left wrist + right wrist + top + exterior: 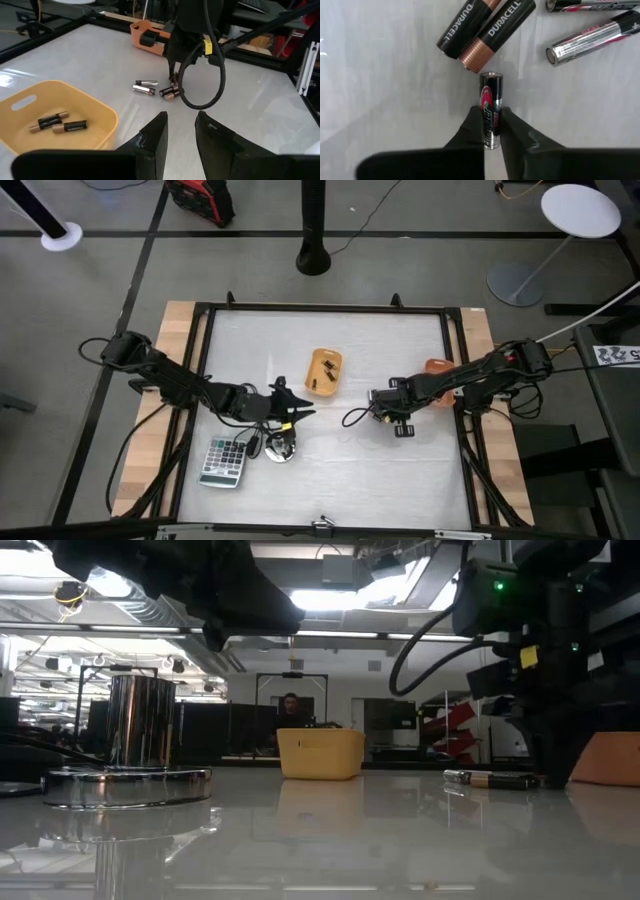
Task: Sort batteries
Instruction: Put the silver battery into the orange bin
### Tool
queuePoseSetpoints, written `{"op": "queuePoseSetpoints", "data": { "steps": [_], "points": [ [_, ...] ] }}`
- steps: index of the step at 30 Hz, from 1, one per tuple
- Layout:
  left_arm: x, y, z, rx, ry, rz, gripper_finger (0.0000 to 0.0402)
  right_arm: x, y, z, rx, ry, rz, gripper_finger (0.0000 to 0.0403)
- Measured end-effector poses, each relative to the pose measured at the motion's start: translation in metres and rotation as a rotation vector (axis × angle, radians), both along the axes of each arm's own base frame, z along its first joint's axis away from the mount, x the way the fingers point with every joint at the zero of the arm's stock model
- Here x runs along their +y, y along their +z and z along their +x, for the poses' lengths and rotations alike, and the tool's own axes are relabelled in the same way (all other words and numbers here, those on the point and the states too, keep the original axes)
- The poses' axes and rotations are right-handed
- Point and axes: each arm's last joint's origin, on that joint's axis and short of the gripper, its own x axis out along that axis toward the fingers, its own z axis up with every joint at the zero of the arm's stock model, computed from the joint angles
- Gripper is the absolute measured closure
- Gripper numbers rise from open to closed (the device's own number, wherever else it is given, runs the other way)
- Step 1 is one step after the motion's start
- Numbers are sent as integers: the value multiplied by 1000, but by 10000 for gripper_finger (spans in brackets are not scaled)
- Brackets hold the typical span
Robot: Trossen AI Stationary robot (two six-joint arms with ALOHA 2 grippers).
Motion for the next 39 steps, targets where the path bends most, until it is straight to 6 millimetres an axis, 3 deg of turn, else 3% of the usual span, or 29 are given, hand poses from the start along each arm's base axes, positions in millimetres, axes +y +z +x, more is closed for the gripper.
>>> {"op": "queuePoseSetpoints", "data": {
  "steps": [9,17,28,33,39],
  "points": [
    [0,0,0,2,0,1,314,1,13,4,50,-9,-2,382],
    [0,-2,0,16,0,5,314,1,38,7,137,-11,-11,383],
    [0,-2,0,18,-2,14,314,-2,77,-6,375,-10,-105,383],
    [-1,-7,2,35,-7,32,314,-6,77,-18,481,-39,-193,383],
    [-1,-21,6,84,-6,49,314,-8,60,-32,569,-33,-221,383]
  ]
}}
